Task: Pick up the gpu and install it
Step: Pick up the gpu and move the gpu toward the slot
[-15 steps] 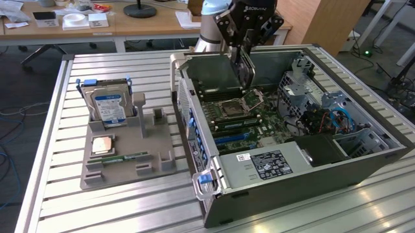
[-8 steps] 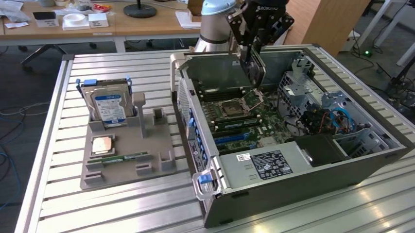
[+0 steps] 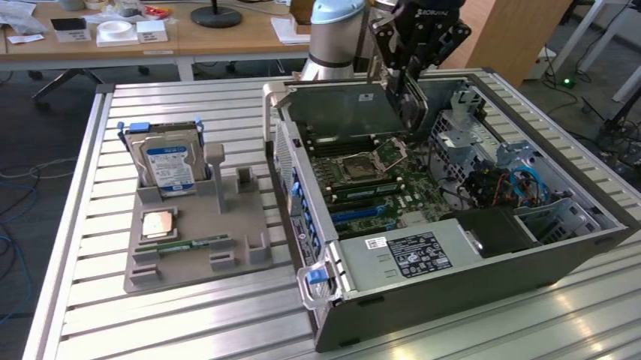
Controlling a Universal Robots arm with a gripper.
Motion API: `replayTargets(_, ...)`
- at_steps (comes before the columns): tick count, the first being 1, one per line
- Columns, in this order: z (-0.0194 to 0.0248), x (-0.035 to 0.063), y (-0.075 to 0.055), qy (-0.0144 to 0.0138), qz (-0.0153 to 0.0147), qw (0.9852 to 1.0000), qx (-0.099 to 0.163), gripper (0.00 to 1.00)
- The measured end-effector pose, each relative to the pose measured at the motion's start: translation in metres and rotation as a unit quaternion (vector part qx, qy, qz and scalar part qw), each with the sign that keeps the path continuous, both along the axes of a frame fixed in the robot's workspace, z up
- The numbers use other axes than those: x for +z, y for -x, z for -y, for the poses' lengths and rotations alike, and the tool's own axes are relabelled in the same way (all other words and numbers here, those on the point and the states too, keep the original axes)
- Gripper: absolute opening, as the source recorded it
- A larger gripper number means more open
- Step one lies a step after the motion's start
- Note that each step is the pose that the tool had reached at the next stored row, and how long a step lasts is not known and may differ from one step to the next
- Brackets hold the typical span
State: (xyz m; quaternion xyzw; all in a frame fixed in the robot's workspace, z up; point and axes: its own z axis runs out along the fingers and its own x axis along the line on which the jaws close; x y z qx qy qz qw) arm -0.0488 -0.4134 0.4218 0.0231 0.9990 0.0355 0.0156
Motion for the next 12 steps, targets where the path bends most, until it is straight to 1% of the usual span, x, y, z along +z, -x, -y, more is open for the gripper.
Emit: replayTargets(12,-0.0020,0.0000,-0.038,-0.0001,0.0000,1.0000,0.000,0.27)
